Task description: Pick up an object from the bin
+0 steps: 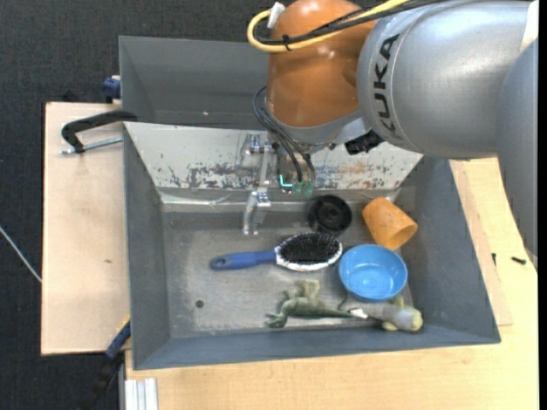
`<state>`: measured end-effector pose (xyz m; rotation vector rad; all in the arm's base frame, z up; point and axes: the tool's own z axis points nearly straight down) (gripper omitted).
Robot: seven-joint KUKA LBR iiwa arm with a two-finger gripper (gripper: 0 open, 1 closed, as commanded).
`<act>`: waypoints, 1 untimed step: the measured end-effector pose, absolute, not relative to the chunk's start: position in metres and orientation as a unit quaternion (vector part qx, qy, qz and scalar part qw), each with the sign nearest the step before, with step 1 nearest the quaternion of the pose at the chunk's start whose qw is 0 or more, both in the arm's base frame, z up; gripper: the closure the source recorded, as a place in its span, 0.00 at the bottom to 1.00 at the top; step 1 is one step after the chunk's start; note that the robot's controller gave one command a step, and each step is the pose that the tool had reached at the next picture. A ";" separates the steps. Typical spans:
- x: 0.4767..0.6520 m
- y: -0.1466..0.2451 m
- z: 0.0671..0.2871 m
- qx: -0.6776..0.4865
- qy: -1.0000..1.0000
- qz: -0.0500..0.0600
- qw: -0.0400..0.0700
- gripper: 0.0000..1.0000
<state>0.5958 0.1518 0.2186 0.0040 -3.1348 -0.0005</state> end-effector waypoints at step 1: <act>0.541 0.107 0.071 -0.038 -0.999 -0.002 -0.003 0.00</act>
Offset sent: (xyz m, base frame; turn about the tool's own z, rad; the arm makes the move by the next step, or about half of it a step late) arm -0.0567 -0.0457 -0.1486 0.0770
